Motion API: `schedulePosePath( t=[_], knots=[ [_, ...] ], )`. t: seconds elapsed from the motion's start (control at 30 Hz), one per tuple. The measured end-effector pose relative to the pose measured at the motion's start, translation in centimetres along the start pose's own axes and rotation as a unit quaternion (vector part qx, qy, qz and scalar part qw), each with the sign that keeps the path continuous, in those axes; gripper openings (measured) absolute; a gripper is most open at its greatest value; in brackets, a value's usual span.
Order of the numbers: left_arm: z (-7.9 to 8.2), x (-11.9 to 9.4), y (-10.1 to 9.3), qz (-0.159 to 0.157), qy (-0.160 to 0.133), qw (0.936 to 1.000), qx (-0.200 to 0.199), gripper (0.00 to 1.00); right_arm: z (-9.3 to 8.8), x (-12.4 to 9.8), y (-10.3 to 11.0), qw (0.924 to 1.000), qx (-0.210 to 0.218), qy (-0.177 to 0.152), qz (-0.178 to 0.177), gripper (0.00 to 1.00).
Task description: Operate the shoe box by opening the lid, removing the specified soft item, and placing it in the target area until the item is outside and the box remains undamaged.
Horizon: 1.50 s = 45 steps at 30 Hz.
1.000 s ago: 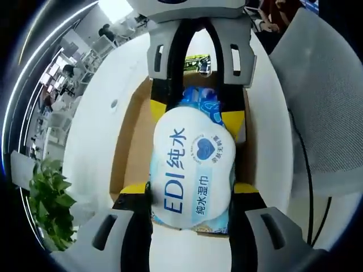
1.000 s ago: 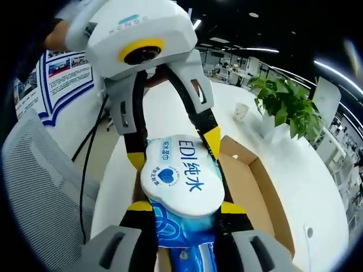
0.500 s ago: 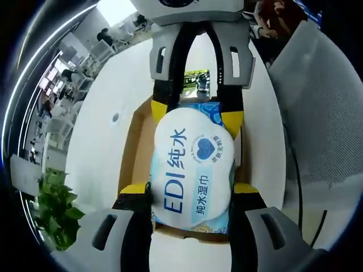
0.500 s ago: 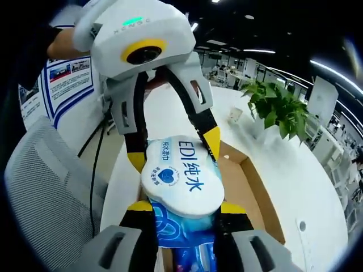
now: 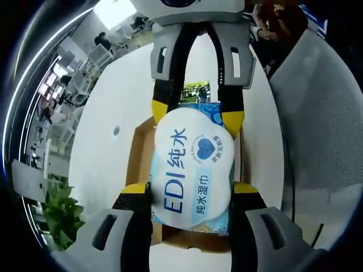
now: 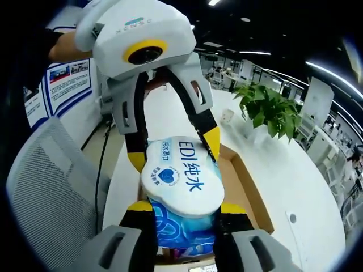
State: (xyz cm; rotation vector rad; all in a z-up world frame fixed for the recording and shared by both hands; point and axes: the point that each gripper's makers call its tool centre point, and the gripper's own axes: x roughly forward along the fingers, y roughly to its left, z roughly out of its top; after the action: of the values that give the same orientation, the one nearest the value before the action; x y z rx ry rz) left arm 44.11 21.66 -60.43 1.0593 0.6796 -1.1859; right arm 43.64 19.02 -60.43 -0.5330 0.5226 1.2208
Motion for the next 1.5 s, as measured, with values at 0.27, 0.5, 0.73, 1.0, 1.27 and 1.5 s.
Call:
schedulePosePath(
  t=[0.27, 0.5, 0.73, 1.0, 1.27, 1.5],
  knots=[
    [2.3, 0.9, -0.1, -0.001, -0.001, 1.0000, 0.005, 0.51, -1.7, -2.1, -0.5, 1.0000, 0.002, 0.000, -0.006, 0.32],
    [4.5, 2.0, -0.2, -0.004, -0.006, 0.9999, 0.010, 0.51, -3.4, -3.9, -0.9, 0.9999, 0.006, 0.002, -0.011, 0.32],
    [6.5, 3.4, -0.5, -0.007, -0.011, 0.9998, 0.014, 0.51, -5.2, -5.3, -1.2, 0.9998, 0.010, 0.006, -0.016, 0.32],
    [9.1, 5.1, -0.5, -0.006, -0.013, 0.9997, 0.020, 0.51, -7.4, -7.2, -2.0, 0.9997, 0.011, 0.006, -0.022, 0.32],
    [11.9, 7.1, -0.5, -0.012, -0.019, 0.9993, 0.029, 0.51, -10.0, -9.2, -3.0, 0.9993, 0.019, 0.012, -0.029, 0.32],
    [14.3, 9.0, -0.2, -0.014, -0.026, 0.9989, 0.038, 0.52, -12.2, -10.7, -4.1, 0.9989, 0.023, 0.016, -0.038, 0.32]
  ],
)
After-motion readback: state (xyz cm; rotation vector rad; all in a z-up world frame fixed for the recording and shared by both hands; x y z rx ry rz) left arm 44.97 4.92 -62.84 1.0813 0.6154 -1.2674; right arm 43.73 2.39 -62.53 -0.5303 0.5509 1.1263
